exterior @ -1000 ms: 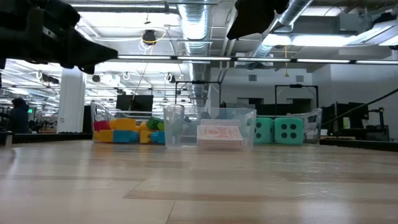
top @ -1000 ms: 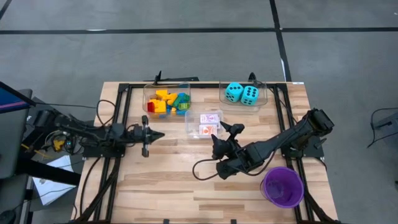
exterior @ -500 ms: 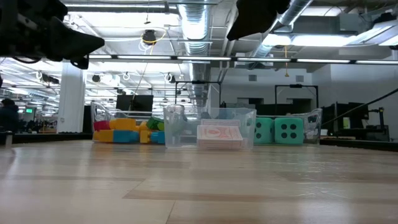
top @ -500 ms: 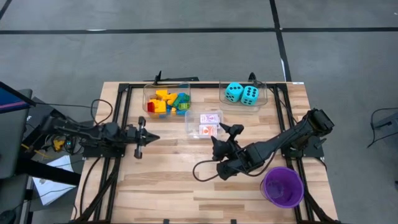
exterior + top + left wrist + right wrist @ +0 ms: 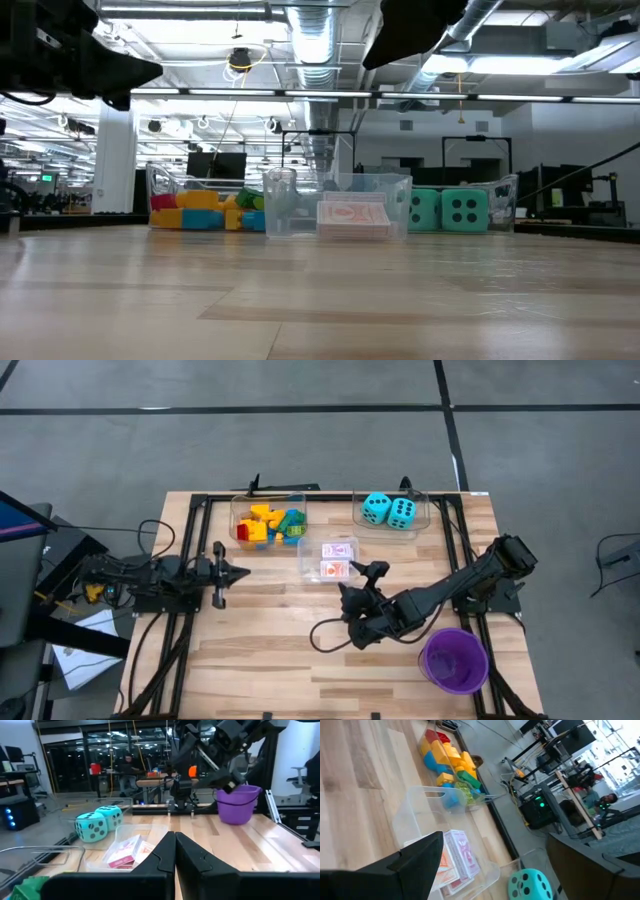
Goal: Pick & Place Toys
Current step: Return to Home Position
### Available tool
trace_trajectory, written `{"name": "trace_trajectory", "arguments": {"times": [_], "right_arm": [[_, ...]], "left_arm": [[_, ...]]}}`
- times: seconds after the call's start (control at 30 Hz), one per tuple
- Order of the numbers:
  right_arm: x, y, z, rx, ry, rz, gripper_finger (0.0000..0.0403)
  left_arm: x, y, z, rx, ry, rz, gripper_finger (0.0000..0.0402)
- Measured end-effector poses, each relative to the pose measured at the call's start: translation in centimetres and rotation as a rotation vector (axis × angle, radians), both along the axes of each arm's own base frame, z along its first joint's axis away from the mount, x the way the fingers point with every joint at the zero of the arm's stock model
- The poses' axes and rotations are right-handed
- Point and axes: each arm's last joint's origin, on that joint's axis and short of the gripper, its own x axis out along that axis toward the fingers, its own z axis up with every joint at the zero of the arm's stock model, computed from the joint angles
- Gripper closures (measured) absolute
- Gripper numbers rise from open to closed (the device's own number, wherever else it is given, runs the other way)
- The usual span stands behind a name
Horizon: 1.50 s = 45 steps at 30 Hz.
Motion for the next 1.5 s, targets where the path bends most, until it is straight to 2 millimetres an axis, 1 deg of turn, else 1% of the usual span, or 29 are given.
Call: {"name": "trace_trajectory", "arguments": {"times": [0.27,0.4,0.53,0.63,0.77,0.87,0.93,1.03,1.13,1.17,1.2,1.3,1.4,1.47,1.5], "right_arm": [[0.0,0.0,0.0,0.007,0.001,0.003,0.0061],[0.3,0.1,0.1,0.039,-0.025,0.014,0.0061],[1.5,0.3,0.5,0.205,-0.111,0.087,0.0065],[2.9,0.2,1.0,0.345,-0.162,0.225,0.0082],[4.4,0.2,1.7,0.480,-0.238,0.497,0.0121],[5.1,0.1,2.4,0.533,-0.319,0.683,0.0164],[5.3,-0.2,2.3,0.530,-0.349,0.754,0.0204],[5.5,-0.9,2.2,0.489,-0.381,0.767,0.0279],[5.6,-1.5,2.0,0.462,-0.345,0.782,0.0366],[5.7,-1.6,1.9,0.461,-0.333,0.805,0.0383],[5.7,-1.6,1.9,0.465,-0.324,0.830,0.0391],[5.5,-1.2,1.8,0.474,-0.297,0.874,0.0388],[5.3,-1.1,1.1,0.457,-0.205,0.879,0.0400],[4.8,-1.4,0.8,0.466,-0.172,0.872,0.0399],[4.4,-1.5,0.7,0.471,-0.188,0.881,0.0399]], "left_arm": [[0.0,0.5,0.0,-0.003,0.002,0.051,0.0401],[0.0,0.5,-0.1,-0.041,0.001,0.058,0.0401],[0.3,0.5,-0.3,-0.047,0.025,0.056,0.0401],[0.5,0.5,-0.2,-0.046,0.027,0.056,0.0401],[0.7,0.5,-0.3,-0.044,0.037,0.056,0.0401],[0.9,0.4,-0.4,-0.041,0.059,0.056,0.0401],[1.0,0.4,-0.6,-0.039,0.077,0.056,0.0401],[1.1,0.4,-0.8,-0.036,0.097,0.056,0.0401],[1.3,0.4,-1.0,-0.033,0.120,0.056,0.0401],[1.3,0.4,-1.0,-0.032,0.125,0.056,0.0401],[1.4,0.4,-1.1,-0.031,0.133,0.056,0.0401],[1.5,0.4,-1.3,-0.029,0.152,0.056,0.0401],[1.6,0.4,-1.4,-0.027,0.167,0.055,0.0401],[1.6,0.4,-1.5,-0.025,0.177,0.054,0.0401],[1.7,0.3,-1.5,-0.025,0.182,0.053,0.0401]]}}
